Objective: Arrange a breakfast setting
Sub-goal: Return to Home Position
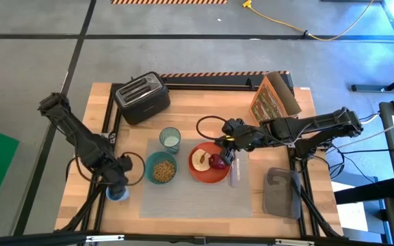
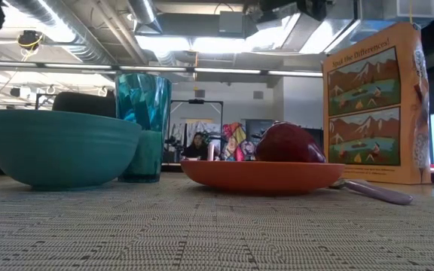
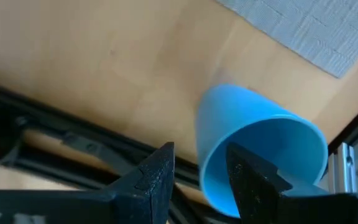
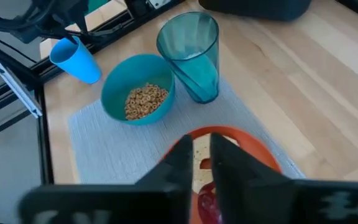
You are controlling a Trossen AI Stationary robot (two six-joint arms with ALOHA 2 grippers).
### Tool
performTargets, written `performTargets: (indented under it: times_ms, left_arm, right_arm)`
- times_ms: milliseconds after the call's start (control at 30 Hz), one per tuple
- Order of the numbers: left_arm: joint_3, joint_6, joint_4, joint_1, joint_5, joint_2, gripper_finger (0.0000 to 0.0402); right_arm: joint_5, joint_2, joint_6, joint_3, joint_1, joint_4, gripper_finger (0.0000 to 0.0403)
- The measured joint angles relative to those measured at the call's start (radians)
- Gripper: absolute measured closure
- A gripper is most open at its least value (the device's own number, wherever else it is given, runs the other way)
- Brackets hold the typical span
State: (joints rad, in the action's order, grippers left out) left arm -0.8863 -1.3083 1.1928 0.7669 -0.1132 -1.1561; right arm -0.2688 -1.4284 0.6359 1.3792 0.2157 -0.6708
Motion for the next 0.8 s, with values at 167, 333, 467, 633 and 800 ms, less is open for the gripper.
performTargets:
  times_ms: [167,333,467,633,800]
  left_arm:
    - [0.032,0.0,-0.061,0.025,-0.009,0.0,0.0262]
    - [0.021,-0.002,-0.045,0.024,-0.005,0.004,0.0262]
    - [-0.054,0.013,-0.042,0.004,0.049,0.013,0.0262]
    - [-0.252,0.168,-0.051,-0.043,0.397,0.062,0.0262]
    - [-0.438,0.53,-0.241,-0.124,0.735,0.115,0.0262]
  right_arm:
    - [0.024,0.0,0.024,0.0,0.0,-0.002,0.0295]
    - [-0.01,0.0,0.095,0.0,0.0,-0.001,0.0228]
    - [-0.031,0.032,0.081,0.038,0.007,0.007,0.0207]
    - [-0.028,0.115,-0.171,0.191,0.055,0.027,0.0227]
    - [0.048,0.163,-0.389,0.338,0.135,0.011,0.0322]
